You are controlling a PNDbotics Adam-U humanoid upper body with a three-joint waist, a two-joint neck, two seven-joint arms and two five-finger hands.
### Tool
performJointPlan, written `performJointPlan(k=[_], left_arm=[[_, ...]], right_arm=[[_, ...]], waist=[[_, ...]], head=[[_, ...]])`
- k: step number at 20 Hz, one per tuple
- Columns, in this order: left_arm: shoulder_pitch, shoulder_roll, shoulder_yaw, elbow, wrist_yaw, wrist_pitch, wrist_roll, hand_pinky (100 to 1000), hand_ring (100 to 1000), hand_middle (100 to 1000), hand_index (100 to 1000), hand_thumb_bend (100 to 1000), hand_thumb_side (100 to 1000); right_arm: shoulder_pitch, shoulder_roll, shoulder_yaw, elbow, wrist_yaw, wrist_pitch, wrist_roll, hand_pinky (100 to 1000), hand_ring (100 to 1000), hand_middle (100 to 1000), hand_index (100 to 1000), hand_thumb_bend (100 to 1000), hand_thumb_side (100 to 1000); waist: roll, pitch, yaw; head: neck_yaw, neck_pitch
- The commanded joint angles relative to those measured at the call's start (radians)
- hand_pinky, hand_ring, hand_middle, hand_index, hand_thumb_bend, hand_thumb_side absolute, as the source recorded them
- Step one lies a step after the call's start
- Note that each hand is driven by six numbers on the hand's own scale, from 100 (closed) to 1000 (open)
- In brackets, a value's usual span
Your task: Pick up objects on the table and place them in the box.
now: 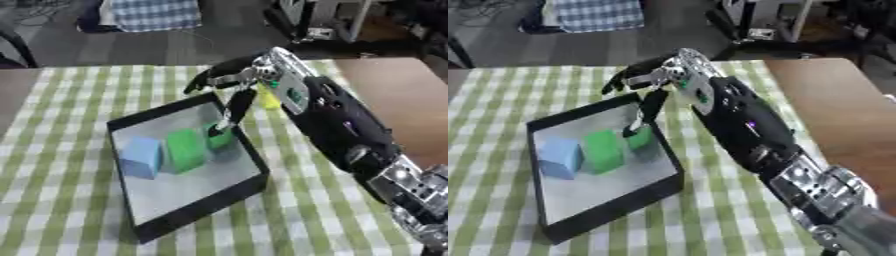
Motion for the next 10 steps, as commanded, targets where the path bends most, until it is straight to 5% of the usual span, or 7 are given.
performJointPlan(k=[1,4,10], left_arm=[[-0.008,0.013,0.01,-0.015,0.003,0.001,0.004,713,686,697,889,664,805],[-0.006,0.013,0.011,-0.015,0.003,0.001,0.004,713,685,697,889,664,806],[-0.008,0.004,0.006,-0.014,0.005,-0.001,0.0,713,683,696,889,661,808]], right_arm=[[-0.023,-0.067,-0.056,-0.06,-0.05,-0.021,-0.029,909,913,919,1000,490,449],[-0.033,-0.106,-0.12,-0.016,-0.017,0.051,-0.12,914,914,914,1000,467,423],[-0.073,-0.118,-0.248,0.247,0.163,0.164,-0.222,914,916,905,994,479,418]], waist=[[0.005,-0.016,-0.003],[0.006,-0.016,-0.006],[0.011,-0.01,0.011]], head=[[0.005,-0.001],[0.007,-0.001],[-0.006,-0.001]])
